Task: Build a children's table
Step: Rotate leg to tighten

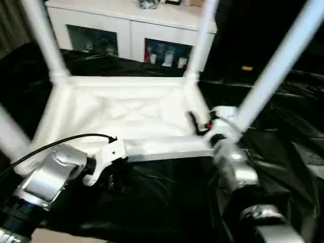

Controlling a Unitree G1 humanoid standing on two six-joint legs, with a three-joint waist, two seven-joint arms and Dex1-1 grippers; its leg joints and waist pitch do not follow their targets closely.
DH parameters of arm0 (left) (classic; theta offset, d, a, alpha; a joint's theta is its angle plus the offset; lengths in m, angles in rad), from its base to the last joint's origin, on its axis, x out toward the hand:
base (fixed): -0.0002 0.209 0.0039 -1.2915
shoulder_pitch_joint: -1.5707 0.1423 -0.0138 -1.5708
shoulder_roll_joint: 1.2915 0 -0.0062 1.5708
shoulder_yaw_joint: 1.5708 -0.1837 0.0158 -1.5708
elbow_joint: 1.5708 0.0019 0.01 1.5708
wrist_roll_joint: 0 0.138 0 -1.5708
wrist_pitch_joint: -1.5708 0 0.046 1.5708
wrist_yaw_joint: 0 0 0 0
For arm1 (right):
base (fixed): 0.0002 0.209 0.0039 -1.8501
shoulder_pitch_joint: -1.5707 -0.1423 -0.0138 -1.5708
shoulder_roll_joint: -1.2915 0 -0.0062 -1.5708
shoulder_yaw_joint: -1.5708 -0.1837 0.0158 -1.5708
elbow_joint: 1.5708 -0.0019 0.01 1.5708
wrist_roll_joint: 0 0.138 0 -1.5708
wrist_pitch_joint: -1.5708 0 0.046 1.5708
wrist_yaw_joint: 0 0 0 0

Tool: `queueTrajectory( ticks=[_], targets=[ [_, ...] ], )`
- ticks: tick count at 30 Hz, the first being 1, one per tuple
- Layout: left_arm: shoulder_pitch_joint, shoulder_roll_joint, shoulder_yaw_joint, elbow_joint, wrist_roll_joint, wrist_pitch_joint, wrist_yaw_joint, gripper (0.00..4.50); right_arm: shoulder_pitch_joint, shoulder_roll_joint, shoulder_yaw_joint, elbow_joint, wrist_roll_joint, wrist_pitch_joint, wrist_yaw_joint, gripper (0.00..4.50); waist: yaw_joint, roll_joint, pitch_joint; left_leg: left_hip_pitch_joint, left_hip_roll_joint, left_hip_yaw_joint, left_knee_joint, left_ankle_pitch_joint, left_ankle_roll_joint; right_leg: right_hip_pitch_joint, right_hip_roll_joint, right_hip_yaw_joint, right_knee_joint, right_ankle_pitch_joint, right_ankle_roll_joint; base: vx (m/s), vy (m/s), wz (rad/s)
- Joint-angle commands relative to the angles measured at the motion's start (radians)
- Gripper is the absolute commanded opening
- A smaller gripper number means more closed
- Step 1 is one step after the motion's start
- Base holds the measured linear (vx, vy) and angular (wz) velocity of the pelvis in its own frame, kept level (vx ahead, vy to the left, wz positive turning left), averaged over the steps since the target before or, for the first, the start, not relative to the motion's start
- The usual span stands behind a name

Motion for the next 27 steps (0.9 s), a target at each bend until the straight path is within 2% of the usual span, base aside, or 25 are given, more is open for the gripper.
queueTrajectory(
  ticks=[1,3,7,10,11,12,14,15,16,17,19,20,21,24,25,26,27],
  targets=[
    [-0.009,0.014,-0.001,0.067,0.075,-0.006,0.074,4.47,0.004,-0.051,-0.066,0.023,0.005,-0.029,-0.033,3.72,-0.011,0.015,-0.05,0.022,0.05,-0.019,-0.072,-0.224,-0.031,0.022,-0.057,0.047,-0.059,-0.15,-0.17,0.0,0.0,0.0],
    [-0.009,0.019,-0.003,0.072,0.081,-0.012,0.085,4.47,-0.006,-0.073,-0.079,0.049,-0.003,-0.048,-0.039,3.72,-0.013,0.013,-0.049,0.018,0.051,-0.022,-0.073,-0.233,-0.034,0.023,-0.061,0.046,-0.063,-0.188,-0.157,0.0,0.0,0.0],
    [-0.005,0.022,-0.002,0.066,0.076,-0.018,0.088,4.47,-0.009,-0.123,-0.102,0.078,-0.011,-0.07,-0.043,3.72,-0.015,0.011,-0.048,0.018,0.05,-0.024,-0.072,-0.244,-0.033,0.022,-0.062,0.045,-0.068,-0.242,-0.145,0.0,0.0,0.0],
    [-0.003,0.02,-0.001,0.064,0.069,-0.027,0.09,4.47,-0.009,-0.152,-0.11,0.099,-0.014,-0.084,-0.043,3.72,-0.014,0.008,-0.05,0.014,0.048,-0.022,-0.068,-0.219,-0.021,0.023,-0.06,0.045,-0.065,-0.213,-0.149,0.0,0.0,0.0],
    [0.001,0.006,0.005,0.06,0.056,-0.055,0.094,4.47,-0.002,-0.204,-0.125,0.121,-0.016,-0.098,-0.035,3.72,-0.016,0.007,-0.05,0.012,0.049,-0.023,-0.068,-0.213,-0.018,0.025,-0.059,0.043,-0.064,-0.208,-0.151,0.0,0.0,0.0],
    [0.001,0.006,0.005,0.059,0.056,-0.055,0.094,4.47,-0.002,-0.205,-0.125,0.121,-0.016,-0.098,-0.035,3.72,-0.015,0.01,-0.05,0.015,0.048,-0.021,-0.066,-0.213,-0.014,0.023,-0.057,0.043,-0.065,-0.197,-0.156,0.0,0.0,0.0],
    [0.009,-0.008,0.016,0.049,0.035,-0.08,0.091,4.47,0.007,-0.256,-0.141,0.136,-0.017,-0.106,-0.026,3.72,-0.014,0.008,-0.051,0.014,0.048,-0.02,-0.064,-0.203,-0.009,0.023,-0.056,0.043,-0.063,-0.175,-0.163,0.0,0.0,0.0],
    [0.009,-0.008,0.016,0.049,0.035,-0.08,0.091,4.47,0.007,-0.256,-0.141,0.136,-0.017,-0.106,-0.026,3.72,-0.012,0.009,-0.052,0.013,0.048,-0.018,-0.062,-0.186,-0.002,0.025,-0.054,0.043,-0.059,-0.136,-0.173,0.0,0.0,0.0],
    [0.017,-0.011,0.026,0.037,0.019,-0.09,0.085,4.47,0.009,-0.282,-0.146,0.146,-0.021,-0.112,-0.02,3.72,-0.011,0.016,-0.052,0.013,0.048,-0.019,-0.062,-0.183,-0.001,0.025,-0.054,0.043,-0.057,-0.124,-0.176,0.0,0.0,0.0],
    [0.017,-0.011,0.026,0.037,0.019,-0.09,0.085,4.47,0.009,-0.282,-0.146,0.146,-0.021,-0.112,-0.02,3.72,-0.013,0.012,-0.052,0.011,0.047,-0.019,-0.061,-0.177,0.002,0.026,-0.052,0.041,-0.055,-0.103,-0.183,0.0,0.0,0.0],
    [0.045,-0.005,0.057,-0.006,-0.026,-0.095,0.067,4.47,0.013,-0.319,-0.146,0.163,-0.034,-0.126,0.006,3.72,-0.015,0.013,-0.054,0.008,0.048,-0.019,-0.058,-0.165,0.008,0.028,-0.052,0.041,-0.05,-0.068,-0.195,0.0,0.0,0.0],
    [0.048,-0.004,0.06,-0.011,-0.031,-0.095,0.065,4.47,0.013,-0.322,-0.145,0.165,-0.035,-0.127,0.008,3.72,-0.014,0.02,-0.054,0.007,0.048,-0.021,-0.058,-0.16,0.008,0.029,-0.053,0.04,-0.047,-0.053,-0.201,0.0,0.0,0.0],
    [0.068,0.008,0.078,-0.041,-0.054,-0.091,0.052,4.47,0.018,-0.33,-0.137,0.165,-0.046,-0.136,0.022,3.72,-0.017,0.016,-0.052,0.005,0.048,-0.019,-0.057,-0.163,0.014,0.029,-0.05,0.04,-0.049,-0.043,-0.205,0.0,0.0,0.0],
    [0.157,0.045,0.147,-0.12,-0.118,-0.09,0.029,4.47,0.051,-0.316,-0.1,0.127,-0.059,-0.159,0.081,3.72,-0.018,0.013,-0.052,-0.002,0.047,-0.017,-0.052,-0.13,0.045,0.031,-0.05,0.041,-0.042,0.016,-0.222,0.0,0.0,0.0],
    [0.195,0.054,0.185,-0.141,-0.144,-0.095,0.023,4.47,0.072,-0.301,-0.087,0.095,-0.047,-0.156,0.122,3.72,-0.017,0.013,-0.048,-0.002,0.048,-0.017,-0.054,-0.136,0.05,0.029,-0.051,0.041,-0.046,0.007,-0.221,0.0,0.0,0.0],
    [0.219,0.059,0.21,-0.152,-0.16,-0.098,0.02,4.47,0.086,-0.291,-0.079,0.072,-0.039,-0.153,0.148,3.72,-0.018,0.013,-0.049,-0.003,0.048,-0.017,-0.052,-0.14,0.055,0.031,-0.052,0.042,-0.045,0.007,-0.223,0.0,0.0,0.0],
    [0.248,0.071,0.243,-0.164,-0.174,-0.098,0.015,4.47,0.108,-0.279,-0.066,0.037,-0.03,-0.153,0.182,3.72,-0.022,0.014,-0.045,-0.002,0.051,-0.018,-0.056,-0.167,0.063,0.027,-0.051,0.041,-0.051,-0.04,-0.221,0.0,0.0,0.0]
  ],
)
